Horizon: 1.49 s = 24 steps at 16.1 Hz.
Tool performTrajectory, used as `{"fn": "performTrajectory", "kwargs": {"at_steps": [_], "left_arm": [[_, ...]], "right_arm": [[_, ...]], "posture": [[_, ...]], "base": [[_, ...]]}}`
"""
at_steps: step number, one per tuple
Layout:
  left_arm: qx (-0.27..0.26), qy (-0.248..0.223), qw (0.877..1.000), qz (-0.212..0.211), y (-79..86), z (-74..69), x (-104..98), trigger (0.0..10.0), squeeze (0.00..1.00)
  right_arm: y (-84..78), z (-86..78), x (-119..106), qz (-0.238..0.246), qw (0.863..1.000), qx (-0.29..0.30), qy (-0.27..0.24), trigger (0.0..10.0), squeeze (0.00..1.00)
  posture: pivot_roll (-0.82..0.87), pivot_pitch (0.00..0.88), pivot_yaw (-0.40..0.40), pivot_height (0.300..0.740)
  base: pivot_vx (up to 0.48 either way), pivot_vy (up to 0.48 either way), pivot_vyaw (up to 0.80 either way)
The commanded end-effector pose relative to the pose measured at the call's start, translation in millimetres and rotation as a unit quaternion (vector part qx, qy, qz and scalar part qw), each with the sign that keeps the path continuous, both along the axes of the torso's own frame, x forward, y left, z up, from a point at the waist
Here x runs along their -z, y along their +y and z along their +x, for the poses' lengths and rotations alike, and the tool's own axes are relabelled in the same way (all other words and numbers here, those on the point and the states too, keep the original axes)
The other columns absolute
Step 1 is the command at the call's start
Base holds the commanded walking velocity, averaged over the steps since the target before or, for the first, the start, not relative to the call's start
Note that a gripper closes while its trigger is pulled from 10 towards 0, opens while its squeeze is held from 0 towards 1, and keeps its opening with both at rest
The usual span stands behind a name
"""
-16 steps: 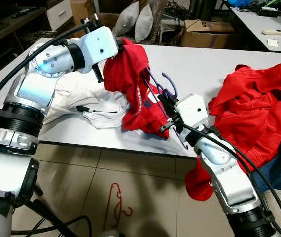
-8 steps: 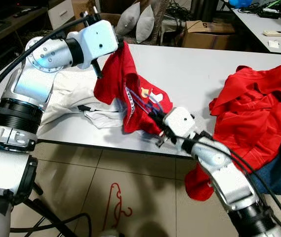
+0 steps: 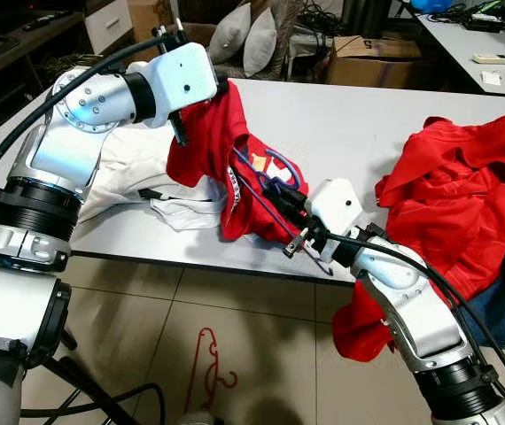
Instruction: Hang hanger
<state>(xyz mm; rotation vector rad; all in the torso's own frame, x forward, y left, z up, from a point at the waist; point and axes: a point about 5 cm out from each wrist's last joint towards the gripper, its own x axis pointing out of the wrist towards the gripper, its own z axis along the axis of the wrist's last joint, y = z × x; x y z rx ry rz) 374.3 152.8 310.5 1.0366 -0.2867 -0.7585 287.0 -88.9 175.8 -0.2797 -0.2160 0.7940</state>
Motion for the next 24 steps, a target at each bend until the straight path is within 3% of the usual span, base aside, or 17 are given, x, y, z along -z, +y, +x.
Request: {"fn": "performTrajectory", "kwargs": {"at_steps": [1,2,3,4,5,8,11,12,13,17,19,24], "left_arm": [[0.009,0.002,1.0,0.011,-3.5,-0.3,-0.2,3.8,0.0],[0.011,0.002,1.0,0.01,-4.4,-0.3,0.2,5.1,0.0],[0.009,0.0,1.0,0.001,-4.7,0.5,-1.3,10.0,0.0],[0.014,0.011,1.0,-0.008,-5.1,0.6,-1.7,10.0,0.0],[0.02,0.025,0.999,-0.008,-5.2,0.8,-1.1,10.0,1.0],[0.027,0.067,0.997,0.023,-0.4,1.0,6.8,10.0,1.0],[0.012,0.059,0.998,0.021,5.9,3.9,0.5,10.0,1.0],[0.018,0.093,0.995,0.017,10.4,3.3,1.5,10.0,0.78],[0.038,0.133,0.99,0.025,15.3,0.1,3.7,10.0,0.0],[0.044,0.178,0.983,-0.002,29.5,2.1,-5.3,10.0,0.0],[0.025,0.214,0.976,0.006,46.9,2.2,-1.7,10.0,0.0],[0.004,0.234,0.972,0.007,72.3,-1.9,-8.8,10.0,0.0]], "right_arm": [[-2.5,-2.3,-9.4,0.016,1.0,-0.008,-0.019,10.0,0.0],[-3.3,-2.2,-9.6,0.016,1.0,-0.009,-0.019,10.0,0.0],[-3.8,-2.4,-9.6,0.016,1.0,-0.011,-0.019,10.0,0.0],[-4.1,-2.6,-9.4,0.015,1.0,-0.012,-0.018,10.0,0.0],[-4.6,-3.4,-8.2,0.013,1.0,-0.017,-0.015,10.0,0.0],[-5.6,-6.1,-5.7,0.013,0.999,-0.033,-0.002,10.0,0.0],[-10.2,-6.0,-3.9,0.011,0.999,-0.041,0.012,10.0,0.0],[-12.7,-5.9,-2.3,0.008,0.999,-0.046,0.022,10.0,0.0],[-16.3,-5.0,-1.0,0.0,0.998,-0.05,0.029,10.0,0.0],[-28.1,0.5,-4.5,-0.003,0.998,-0.049,0.033,10.0,0.0],[-33.6,1.4,-7.2,0.001,0.998,-0.056,0.041,10.0,0.0],[-43.5,3.6,-16.4,0.022,0.997,-0.066,0.046,10.0,0.0]], "posture": [[0.11,0.0,0.025,0.74],[0.1,0.0,0.027,0.74],[0.1,0.0,0.027,0.74],[0.1,0.0,0.028,0.74],[0.1,0.0,0.027,0.74],[0.1,0.0,0.028,0.74],[0.1,0.0,0.024,0.74],[0.1,0.0,0.02,0.74],[0.1,0.0,0.019,0.74],[0.11,0.0,0.013,0.74],[0.11,0.0,0.012,0.74],[0.1,0.0,0.009,0.74]], "base": [[0.0,0.0,0.0],[0.0,0.0,0.0],[0.0,0.0,0.0],[0.0,0.0,0.0],[0.0,0.0,0.0],[0.0,0.0,0.0],[0.0,0.0,0.0],[0.0,0.0,0.0],[0.0,0.0,0.0],[0.0,0.0,0.0],[0.0,0.0,0.0],[0.0,0.0,0.0]]}}
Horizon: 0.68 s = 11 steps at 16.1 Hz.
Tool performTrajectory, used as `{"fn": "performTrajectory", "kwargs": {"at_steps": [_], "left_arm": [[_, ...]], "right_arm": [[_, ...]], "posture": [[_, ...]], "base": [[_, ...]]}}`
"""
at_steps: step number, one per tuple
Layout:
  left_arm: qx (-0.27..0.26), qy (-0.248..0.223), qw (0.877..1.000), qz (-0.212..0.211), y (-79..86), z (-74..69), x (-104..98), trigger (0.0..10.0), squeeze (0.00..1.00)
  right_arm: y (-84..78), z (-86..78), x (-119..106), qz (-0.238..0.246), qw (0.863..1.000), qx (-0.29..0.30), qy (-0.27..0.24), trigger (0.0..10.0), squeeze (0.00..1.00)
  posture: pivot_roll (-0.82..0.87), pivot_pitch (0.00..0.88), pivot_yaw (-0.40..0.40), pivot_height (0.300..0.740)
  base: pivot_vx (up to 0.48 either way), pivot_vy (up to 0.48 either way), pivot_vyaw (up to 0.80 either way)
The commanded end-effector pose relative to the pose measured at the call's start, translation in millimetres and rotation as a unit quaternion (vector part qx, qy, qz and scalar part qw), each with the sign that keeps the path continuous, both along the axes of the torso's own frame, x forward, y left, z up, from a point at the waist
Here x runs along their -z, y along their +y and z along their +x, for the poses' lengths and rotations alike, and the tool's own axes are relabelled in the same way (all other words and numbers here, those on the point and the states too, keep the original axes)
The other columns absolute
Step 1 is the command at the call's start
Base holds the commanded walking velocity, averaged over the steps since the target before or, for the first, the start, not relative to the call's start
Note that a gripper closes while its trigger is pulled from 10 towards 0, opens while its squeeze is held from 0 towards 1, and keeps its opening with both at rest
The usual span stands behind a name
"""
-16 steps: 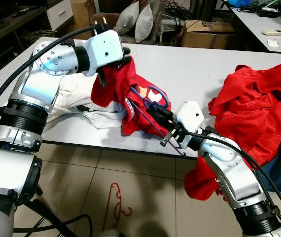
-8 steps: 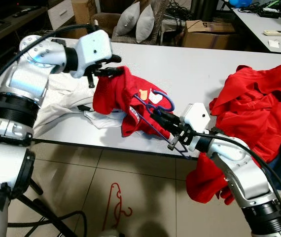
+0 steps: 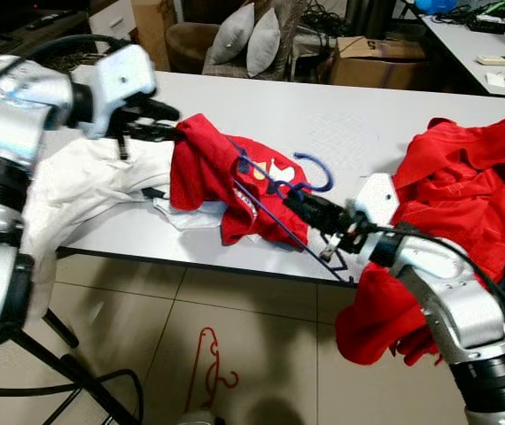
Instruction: Hang hanger
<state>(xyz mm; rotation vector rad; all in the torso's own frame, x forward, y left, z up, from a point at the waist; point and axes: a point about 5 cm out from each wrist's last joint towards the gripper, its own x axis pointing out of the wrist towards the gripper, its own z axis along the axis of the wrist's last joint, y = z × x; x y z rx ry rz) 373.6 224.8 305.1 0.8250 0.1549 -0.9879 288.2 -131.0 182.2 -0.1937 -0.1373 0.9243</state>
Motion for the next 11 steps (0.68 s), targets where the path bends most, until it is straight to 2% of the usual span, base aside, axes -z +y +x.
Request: {"fn": "performTrajectory", "kwargs": {"at_steps": [1,4,6,7,8,11], "left_arm": [[0.007,-0.013,1.0,-0.001,1.4,-1.7,-14.4,10.0,0.0],[0.006,0.006,1.0,0.001,12.9,-7.6,-15.6,10.0,0.0],[0.004,-0.022,0.999,-0.025,16.9,-10.0,-27.9,10.0,0.0],[0.016,-0.044,0.997,-0.058,16.4,-13.7,-43.4,10.0,0.0],[0.024,-0.054,0.996,-0.067,15.1,-15.7,-50.8,10.0,0.0],[0.063,-0.07,0.993,-0.065,0.1,-18.9,-54.9,10.0,0.0]], "right_arm": [[-2.0,2.8,-11.1,0.011,1.0,-0.005,-0.012,10.0,0.0],[-5.3,6.7,-18.1,0.031,0.999,0.001,-0.014,10.0,0.0],[-7.1,7.9,-19.4,0.033,0.999,0.008,-0.013,10.0,0.0],[-8.9,8.5,-20.6,0.038,0.999,0.011,-0.011,10.0,0.0],[-9.8,8.6,-21.2,0.044,0.999,0.01,-0.009,10.0,0.0],[-10.3,8.4,-21.2,0.045,0.999,0.005,-0.006,10.0,0.0]], "posture": [[0.1,0.0,0.009,0.74],[0.1,0.0,0.012,0.74],[0.09,0.0,0.013,0.74],[0.1,0.0,0.009,0.74],[0.1,0.0,0.008,0.74],[0.1,0.0,0.007,0.74]], "base": [[0.0,0.0,0.0],[0.0,0.0,0.0],[0.0,0.0,0.0],[0.0,0.0,0.0],[0.0,0.0,0.0],[0.0,0.0,0.0]]}}
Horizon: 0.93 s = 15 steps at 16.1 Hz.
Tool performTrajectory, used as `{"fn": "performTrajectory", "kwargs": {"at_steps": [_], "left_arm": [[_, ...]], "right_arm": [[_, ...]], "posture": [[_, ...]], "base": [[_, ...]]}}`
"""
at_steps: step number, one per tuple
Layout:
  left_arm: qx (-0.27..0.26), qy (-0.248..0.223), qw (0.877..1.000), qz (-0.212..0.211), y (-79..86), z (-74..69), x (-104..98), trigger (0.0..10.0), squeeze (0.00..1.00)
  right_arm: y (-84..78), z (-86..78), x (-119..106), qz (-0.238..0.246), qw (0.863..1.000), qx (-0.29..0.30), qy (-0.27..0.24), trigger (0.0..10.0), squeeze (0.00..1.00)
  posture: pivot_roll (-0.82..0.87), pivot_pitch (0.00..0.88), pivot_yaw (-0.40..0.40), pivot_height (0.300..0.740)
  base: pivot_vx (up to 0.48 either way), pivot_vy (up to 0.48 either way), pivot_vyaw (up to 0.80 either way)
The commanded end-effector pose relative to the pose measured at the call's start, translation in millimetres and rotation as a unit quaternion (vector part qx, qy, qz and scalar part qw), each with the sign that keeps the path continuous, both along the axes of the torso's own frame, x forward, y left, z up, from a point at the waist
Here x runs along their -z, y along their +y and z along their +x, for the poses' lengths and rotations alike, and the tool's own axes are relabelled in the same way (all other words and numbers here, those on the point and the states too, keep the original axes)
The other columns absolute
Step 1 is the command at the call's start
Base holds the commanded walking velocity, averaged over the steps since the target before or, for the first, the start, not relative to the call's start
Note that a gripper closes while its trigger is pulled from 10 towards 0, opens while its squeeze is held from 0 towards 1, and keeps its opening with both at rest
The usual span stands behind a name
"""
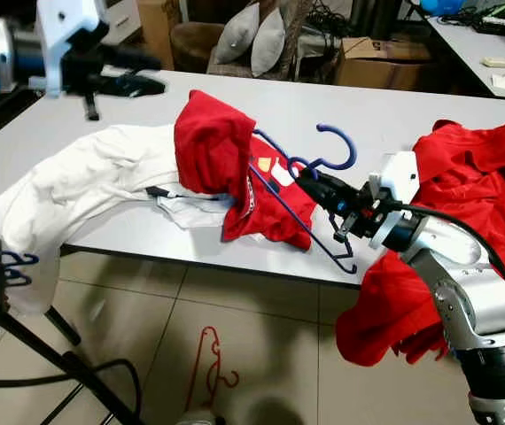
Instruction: Hang hanger
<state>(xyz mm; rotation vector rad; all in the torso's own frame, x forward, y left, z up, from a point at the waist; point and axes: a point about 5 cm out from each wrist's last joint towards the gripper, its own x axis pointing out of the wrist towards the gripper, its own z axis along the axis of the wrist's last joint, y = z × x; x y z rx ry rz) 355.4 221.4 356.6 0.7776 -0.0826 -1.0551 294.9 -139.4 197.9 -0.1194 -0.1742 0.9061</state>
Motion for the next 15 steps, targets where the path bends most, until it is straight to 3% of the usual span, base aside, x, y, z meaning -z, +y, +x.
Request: {"fn": "performTrajectory", "kwargs": {"at_steps": [1,2,3,4,6,7,11,13,14,15], "left_arm": [[0.071,-0.005,0.997,-0.008,-26.4,-8.4,-4.4,10.0,0.0],[0.083,-0.007,0.996,-0.003,-33.5,-9.7,-2.8,10.0,0.11],[0.104,0.001,0.994,0.02,-40.6,-12.2,3.5,10.0,1.0],[0.131,0.029,0.99,0.037,-48.0,-13.9,13.4,10.0,1.0],[0.117,0.055,0.989,0.073,-43.4,-7.0,28.4,10.0,1.0],[0.124,0.08,0.987,0.061,-43.9,-6.7,32.4,10.0,0.0],[0.148,0.104,0.98,0.085,-55.7,-9.3,45.8,10.0,0.0],[0.137,0.121,0.975,0.127,-52.2,-6.5,59.2,10.0,0.0],[0.124,0.12,0.975,0.139,-51.7,-4.4,65.5,5.2,0.0],[0.116,0.114,0.976,0.146,-51.7,-3.0,68.0,3.5,0.0]], "right_arm": [[-2.5,2.1,-5.9,0.003,1.0,-0.003,-0.005,10.0,0.0],[-2.7,2.2,-6.1,0.002,1.0,-0.004,-0.004,10.0,0.0],[-2.6,1.7,-6.5,-0.002,1.0,-0.01,-0.004,10.0,0.0],[-2.5,0.4,-7.0,-0.01,1.0,-0.028,-0.001,10.0,0.0],[-2.1,-5.2,-5.0,-0.041,0.997,-0.07,0.006,10.0,0.0],[-2.8,-8.1,-3.9,-0.058,0.994,-0.09,0.009,10.0,0.0],[-5.2,-10.6,-4.5,-0.102,0.987,-0.125,0.007,10.0,0.0],[-6.1,-9.0,-8.3,-0.108,0.986,-0.129,0.0,10.0,0.0],[-6.4,-9.0,-10.5,-0.111,0.985,-0.133,-0.004,10.0,0.0],[-6.4,-9.1,-11.3,-0.111,0.985,-0.134,-0.005,10.0,0.0]], "posture": [[0.1,0.0,0.003,0.74],[0.1,0.0,0.001,0.74],[0.1,0.0,0.0,0.74],[0.1,0.0,-0.001,0.74],[0.1,0.0,-0.001,0.74],[0.1,0.0,-0.002,0.74],[0.1,0.0,-0.002,0.74],[0.1,0.0,0.003,0.74],[0.1,0.0,0.003,0.74],[0.1,0.0,0.004,0.74]], "base": [[0.0,0.0,0.0],[0.0,0.0,0.0],[0.0,0.0,0.0],[0.0,0.0,0.0],[0.0,0.0,0.0],[0.0,0.0,0.0],[0.0,0.0,0.0],[0.0,0.0,0.0],[0.0,0.0,0.0],[0.0,0.0,0.0]]}}
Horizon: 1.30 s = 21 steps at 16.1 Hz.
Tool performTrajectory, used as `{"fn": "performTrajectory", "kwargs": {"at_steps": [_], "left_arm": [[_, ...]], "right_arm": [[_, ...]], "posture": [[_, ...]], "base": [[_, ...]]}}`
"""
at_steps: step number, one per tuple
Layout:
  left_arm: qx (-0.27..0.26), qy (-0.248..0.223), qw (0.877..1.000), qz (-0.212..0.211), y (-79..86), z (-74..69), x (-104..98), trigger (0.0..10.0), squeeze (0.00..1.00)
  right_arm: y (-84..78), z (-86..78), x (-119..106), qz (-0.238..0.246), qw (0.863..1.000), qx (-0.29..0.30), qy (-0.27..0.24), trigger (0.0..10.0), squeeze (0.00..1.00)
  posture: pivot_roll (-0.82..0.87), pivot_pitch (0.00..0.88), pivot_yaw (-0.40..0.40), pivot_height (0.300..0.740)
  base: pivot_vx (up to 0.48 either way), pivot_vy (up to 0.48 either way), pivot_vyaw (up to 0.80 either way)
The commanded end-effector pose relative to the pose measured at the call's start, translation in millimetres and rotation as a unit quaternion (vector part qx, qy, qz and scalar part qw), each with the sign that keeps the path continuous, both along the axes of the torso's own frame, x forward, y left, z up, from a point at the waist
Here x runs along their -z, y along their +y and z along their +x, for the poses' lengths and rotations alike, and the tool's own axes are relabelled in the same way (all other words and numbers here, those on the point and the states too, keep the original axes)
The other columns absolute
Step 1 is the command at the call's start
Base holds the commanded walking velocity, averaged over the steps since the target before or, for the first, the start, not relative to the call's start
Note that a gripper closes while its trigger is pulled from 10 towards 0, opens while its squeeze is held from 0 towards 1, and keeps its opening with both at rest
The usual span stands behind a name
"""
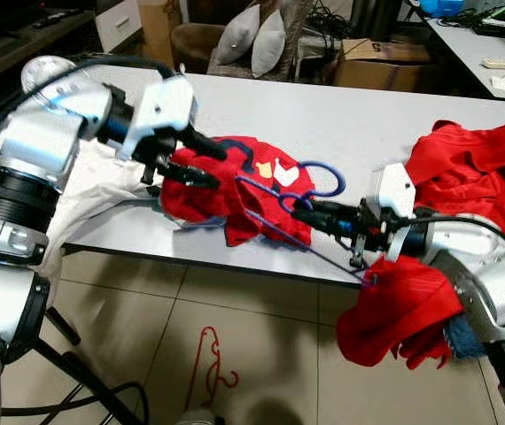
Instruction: Hang hanger
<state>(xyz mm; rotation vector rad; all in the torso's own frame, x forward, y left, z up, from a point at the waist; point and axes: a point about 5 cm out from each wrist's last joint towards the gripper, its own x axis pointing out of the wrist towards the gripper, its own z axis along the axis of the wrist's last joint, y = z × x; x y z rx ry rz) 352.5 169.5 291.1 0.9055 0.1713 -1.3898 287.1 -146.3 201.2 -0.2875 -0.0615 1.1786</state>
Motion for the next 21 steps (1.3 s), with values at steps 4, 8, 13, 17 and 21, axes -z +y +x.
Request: {"fn": "performTrajectory", "kwargs": {"at_steps": [4,8,13,17,21], "left_arm": [[-0.017,-0.029,0.999,0.025,-4.0,6.2,11.9,0.0,0.0],[-0.022,-0.039,0.998,0.04,-4.3,9.4,16.2,0.0,0.0],[0.012,0.0,1.0,-0.022,-10.0,2.5,14.2,0.0,0.0],[-0.058,-0.019,0.997,-0.042,4.6,10.9,24.3,0.0,0.0],[-0.141,-0.046,0.987,-0.057,22.7,18.4,34.9,0.0,0.0]], "right_arm": [[0.7,-1.3,-11.5,-0.001,1.0,-0.014,-0.026,10.0,0.0],[0.7,-0.7,-13.9,0.0,0.999,-0.017,-0.028,10.0,0.0],[-3.2,1.7,-17.1,0.017,1.0,-0.013,-0.013,10.0,1.0],[-24.4,7.8,-31.3,0.027,0.999,0.022,-0.03,10.0,1.0],[-58.4,-1.5,-71.2,0.138,0.988,0.045,-0.052,10.0,1.0]], "posture": [[0.1,0.0,0.006,0.74],[0.1,0.0,0.007,0.74],[0.1,0.0,0.008,0.74],[0.1,0.0,0.004,0.74],[0.1,0.0,-0.001,0.74]], "base": [[0.0,0.0,0.0],[0.0,0.0,0.0],[0.0,0.0,0.0],[0.0,0.0,0.0],[0.0,0.0,0.0]]}}
